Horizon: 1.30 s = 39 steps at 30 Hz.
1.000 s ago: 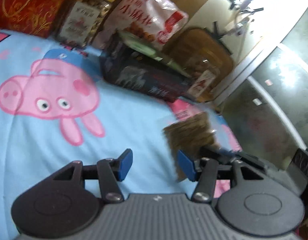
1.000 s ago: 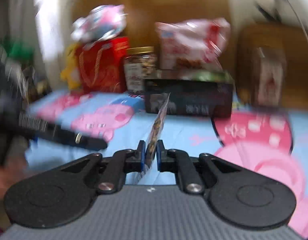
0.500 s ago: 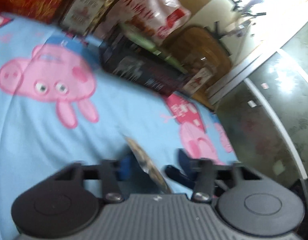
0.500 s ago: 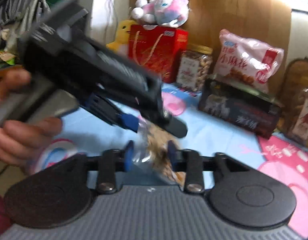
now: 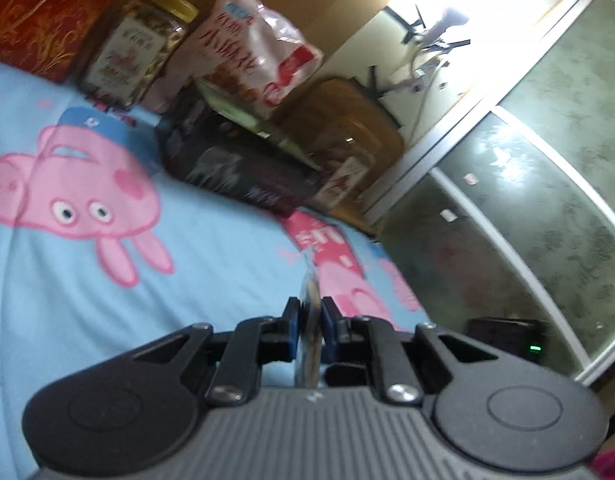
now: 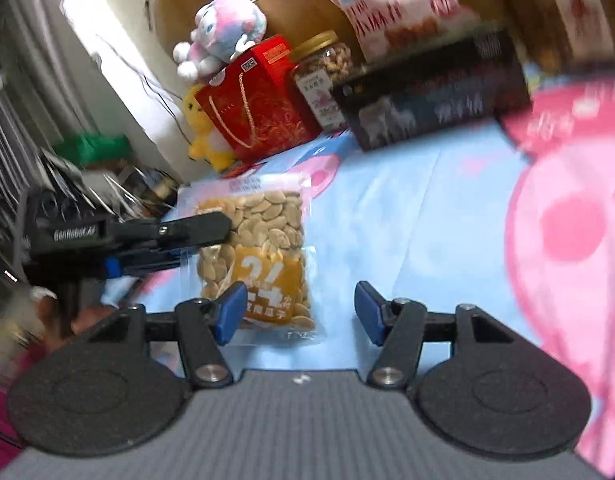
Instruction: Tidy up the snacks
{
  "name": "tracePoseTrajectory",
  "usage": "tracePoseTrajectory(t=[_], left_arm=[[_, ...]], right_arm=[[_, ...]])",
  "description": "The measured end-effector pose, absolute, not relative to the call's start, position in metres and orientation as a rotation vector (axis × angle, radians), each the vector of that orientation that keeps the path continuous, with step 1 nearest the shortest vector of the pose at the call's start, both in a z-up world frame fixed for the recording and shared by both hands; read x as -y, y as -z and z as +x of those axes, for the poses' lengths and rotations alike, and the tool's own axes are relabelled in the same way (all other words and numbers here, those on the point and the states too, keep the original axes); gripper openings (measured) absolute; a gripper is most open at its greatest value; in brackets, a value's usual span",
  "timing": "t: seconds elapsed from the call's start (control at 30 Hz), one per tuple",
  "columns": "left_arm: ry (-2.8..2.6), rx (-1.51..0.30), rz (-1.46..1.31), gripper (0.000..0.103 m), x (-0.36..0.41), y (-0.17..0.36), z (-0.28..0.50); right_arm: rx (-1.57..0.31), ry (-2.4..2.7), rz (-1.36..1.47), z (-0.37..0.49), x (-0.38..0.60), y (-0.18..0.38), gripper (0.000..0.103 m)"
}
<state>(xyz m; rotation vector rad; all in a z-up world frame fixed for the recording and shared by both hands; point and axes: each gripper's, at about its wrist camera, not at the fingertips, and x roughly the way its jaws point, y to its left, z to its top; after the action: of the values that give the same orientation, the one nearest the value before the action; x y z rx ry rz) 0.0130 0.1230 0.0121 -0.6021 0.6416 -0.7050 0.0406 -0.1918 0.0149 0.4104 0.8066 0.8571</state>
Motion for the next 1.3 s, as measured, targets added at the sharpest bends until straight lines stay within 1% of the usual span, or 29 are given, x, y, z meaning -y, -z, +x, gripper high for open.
tracePoseTrajectory(t=[0.07,0.13,0.17,0.23,0.3,0.53,0.6,0.7,0.83,0.93,0.97,1.0,1.17,1.3], left_arm=[[0.716,-0.644,-0.612,0.012,-0.122,-0.012,0.015],[0.706,-0.656,-0.605,0.012,-0.121,-0.011,0.018],[0.7,-0.66,-0.603,0.012,-0.12,-0.01,0.019],[0.68,-0.674,-0.606,0.012,-0.12,-0.006,0.023],[0.649,-0.692,-0.596,0.013,-0.122,-0.003,0.027],[0.663,-0.721,-0.58,0.014,-0.118,-0.001,0.036],[0.687,-0.71,-0.596,0.014,-0.119,-0.013,0.045],[0.699,-0.671,-0.551,0.014,-0.114,-0.041,0.066],[0.715,-0.612,-0.483,0.014,-0.1,-0.082,0.112],[0.699,-0.572,-0.428,0.014,-0.086,-0.102,0.154],[0.696,-0.567,-0.417,0.014,-0.081,-0.105,0.17],[0.693,-0.57,-0.404,0.014,-0.076,-0.107,0.182],[0.634,-0.621,-0.31,0.014,-0.046,-0.088,0.24],[0.59,-0.675,-0.367,0.019,-0.054,-0.067,0.269]], right_arm=[[-0.827,-0.895,0.43,0.041,0.187,-0.012,0.061],[-0.834,-0.905,0.418,0.038,0.183,-0.013,0.052],[-0.834,-0.901,0.411,0.037,0.182,-0.014,0.049],[-0.85,-0.898,0.412,0.039,0.184,-0.014,0.031],[-0.867,-0.903,0.42,0.04,0.187,-0.012,0.017],[-0.84,-0.897,0.382,0.044,0.192,-0.017,0.016],[-0.806,-0.895,0.406,0.052,0.197,-0.026,0.015],[-0.731,-0.877,0.409,0.073,0.201,-0.05,0.015],[-0.621,-0.824,0.367,0.115,0.202,-0.081,0.015],[-0.573,-0.779,0.355,0.153,0.205,-0.092,0.015],[-0.56,-0.771,0.353,0.166,0.207,-0.092,0.013],[-0.55,-0.772,0.36,0.178,0.208,-0.092,0.004],[-0.538,-0.706,0.319,0.22,0.2,-0.082,0.004],[-0.542,-0.695,0.301,0.231,0.199,-0.067,0.004]])
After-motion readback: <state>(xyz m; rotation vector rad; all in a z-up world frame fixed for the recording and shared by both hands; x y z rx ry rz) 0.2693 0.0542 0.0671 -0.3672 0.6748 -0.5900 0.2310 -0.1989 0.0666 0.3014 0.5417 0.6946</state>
